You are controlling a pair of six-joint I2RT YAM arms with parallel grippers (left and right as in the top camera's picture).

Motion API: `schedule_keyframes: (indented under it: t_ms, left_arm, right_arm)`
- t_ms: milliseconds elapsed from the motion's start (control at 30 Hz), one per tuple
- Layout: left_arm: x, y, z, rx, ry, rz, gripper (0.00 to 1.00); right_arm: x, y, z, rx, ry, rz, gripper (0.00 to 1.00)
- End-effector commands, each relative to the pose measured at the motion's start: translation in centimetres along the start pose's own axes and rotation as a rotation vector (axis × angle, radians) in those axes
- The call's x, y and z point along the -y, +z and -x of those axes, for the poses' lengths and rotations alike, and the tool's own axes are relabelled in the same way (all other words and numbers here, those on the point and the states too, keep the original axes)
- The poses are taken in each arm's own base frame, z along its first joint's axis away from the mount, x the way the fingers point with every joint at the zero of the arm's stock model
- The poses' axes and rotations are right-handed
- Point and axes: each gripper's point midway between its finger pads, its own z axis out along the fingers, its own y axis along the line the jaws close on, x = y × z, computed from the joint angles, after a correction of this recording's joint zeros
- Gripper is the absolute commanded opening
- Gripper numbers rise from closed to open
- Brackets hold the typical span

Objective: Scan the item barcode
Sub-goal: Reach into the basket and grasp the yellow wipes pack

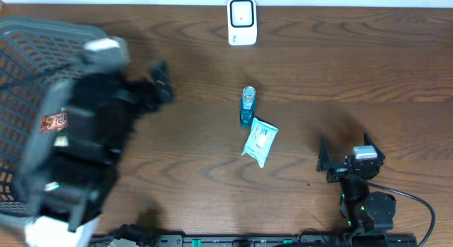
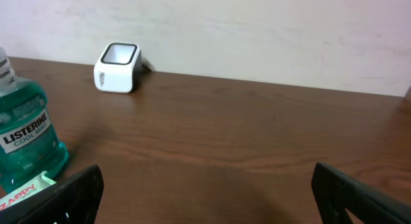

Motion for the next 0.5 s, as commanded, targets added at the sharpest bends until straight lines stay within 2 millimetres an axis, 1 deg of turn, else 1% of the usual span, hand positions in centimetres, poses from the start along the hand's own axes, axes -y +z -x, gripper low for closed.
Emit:
schedule_keyframes:
  t_ms: [0, 33, 67, 100, 133, 200, 233, 300, 333, 367, 467]
  left_arm:
    - [-4.3, -2.2, 4.7, 0.084, 0.016, 0.154, 0.98]
    - [-6.1, -2.5, 5.2, 0.082, -0.007, 0.216, 0.98]
    - [-8.7, -2.8, 5.3, 0.070, -0.072, 0.303, 0.98]
    - [-10.7, -2.9, 4.9, 0.056, -0.149, 0.367, 0.98]
    - [-13.2, -3.0, 3.8, 0.028, -0.252, 0.451, 0.98]
    - [-16.2, -3.0, 2.2, -0.016, -0.382, 0.560, 0.98]
    - [-18.1, -3.1, 1.0, -0.043, -0.487, 0.632, 0.98]
    - [-20.2, -3.1, -0.7, -0.070, -0.630, 0.721, 0.98]
    - [-22.3, -3.2, -2.7, -0.094, -0.797, 0.823, 0.98]
    - [-23.0, -3.2, -3.4, -0.096, -0.870, 0.863, 0.98]
    - [-25.1, -3.1, -6.5, -0.113, -1.125, 1.017, 0.98]
  right_arm:
    - [0.4, 0.0, -0.2, -0.005, 0.014, -0.017, 0.99]
    - [0.4, 0.0, -0.2, -0.005, 0.014, -0.017, 0.99]
    - [0.4, 0.0, -0.2, -0.005, 0.014, -0.017, 0.99]
    - [0.4, 0.0, -0.2, -0.005, 0.014, -0.017, 0.99]
    - [0.4, 0.0, -0.2, -0.005, 0.014, -0.017, 0.99]
    - [0.4, 0.0, -0.2, -0.005, 0.014, -0.017, 0.99]
    - [0.4, 0.0, -0.2, -0.005, 0.014, -0.017, 0.99]
    - [0.4, 0.0, -0.2, -0.005, 0.014, -0.017, 0.99]
    - [0.4, 0.0, -0.2, -0.005, 0.014, -0.017, 0.99]
    - [0.4, 0.0, -0.2, -0.005, 0.014, -0.017, 0.99]
    - [0.4, 0.0, -0.2, -0.005, 0.014, -0.017, 0.99]
